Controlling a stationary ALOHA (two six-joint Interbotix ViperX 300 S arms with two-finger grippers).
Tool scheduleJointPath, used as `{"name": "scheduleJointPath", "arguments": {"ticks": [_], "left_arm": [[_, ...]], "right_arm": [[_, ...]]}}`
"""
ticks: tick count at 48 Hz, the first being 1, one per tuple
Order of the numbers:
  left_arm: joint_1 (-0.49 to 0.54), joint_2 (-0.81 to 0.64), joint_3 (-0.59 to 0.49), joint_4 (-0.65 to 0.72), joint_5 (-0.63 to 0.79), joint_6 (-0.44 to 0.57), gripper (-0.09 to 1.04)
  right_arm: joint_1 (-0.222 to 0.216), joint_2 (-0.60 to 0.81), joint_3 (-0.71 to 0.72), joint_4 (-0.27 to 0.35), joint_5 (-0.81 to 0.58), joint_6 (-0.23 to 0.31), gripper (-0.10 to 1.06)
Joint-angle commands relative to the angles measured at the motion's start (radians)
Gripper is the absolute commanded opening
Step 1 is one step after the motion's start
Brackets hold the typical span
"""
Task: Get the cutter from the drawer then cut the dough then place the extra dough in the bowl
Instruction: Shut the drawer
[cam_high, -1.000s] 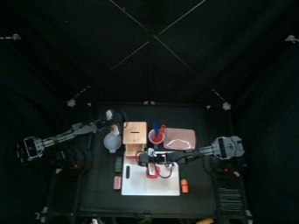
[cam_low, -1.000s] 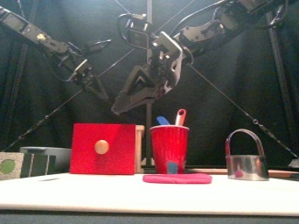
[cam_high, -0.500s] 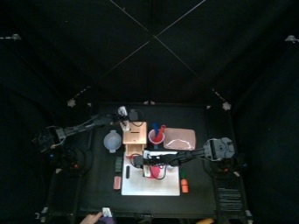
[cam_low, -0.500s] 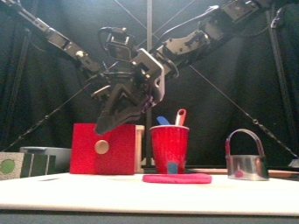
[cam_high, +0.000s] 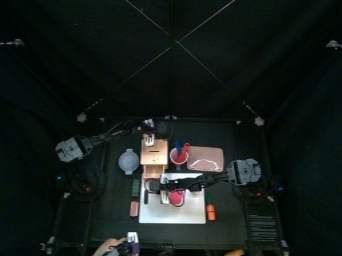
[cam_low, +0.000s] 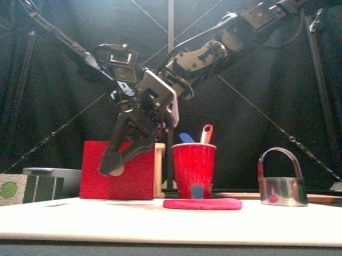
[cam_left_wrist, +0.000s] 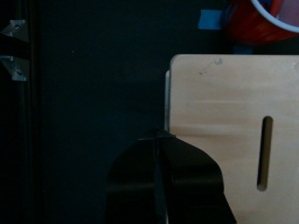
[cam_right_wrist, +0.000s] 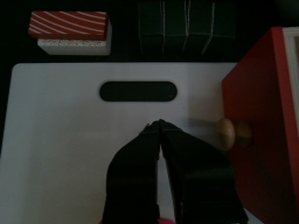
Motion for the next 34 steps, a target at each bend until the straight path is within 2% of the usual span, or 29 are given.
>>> {"name": "scheduleJointPath", "arguments": {"ticks": [1,17,34], "left_arm": [[-0.002,-0.003,-0.029,0.002,0.002,0.003,0.34],[-0.002,-0.002,-0.015,0.002,0.003,0.002,0.34],[-0.002,0.006,-0.011,0.002,0.002,0.005,0.34]], "right_arm": [[-0.011,-0.025,-0.028,-0.02,-0.003,-0.002,0.23],[-0.069,-0.006,-0.06,-0.126,0.049,-0.002,0.23],[-0.12,0.008,-0.114,-0.202,0.115,-0.002,0.23]]}}
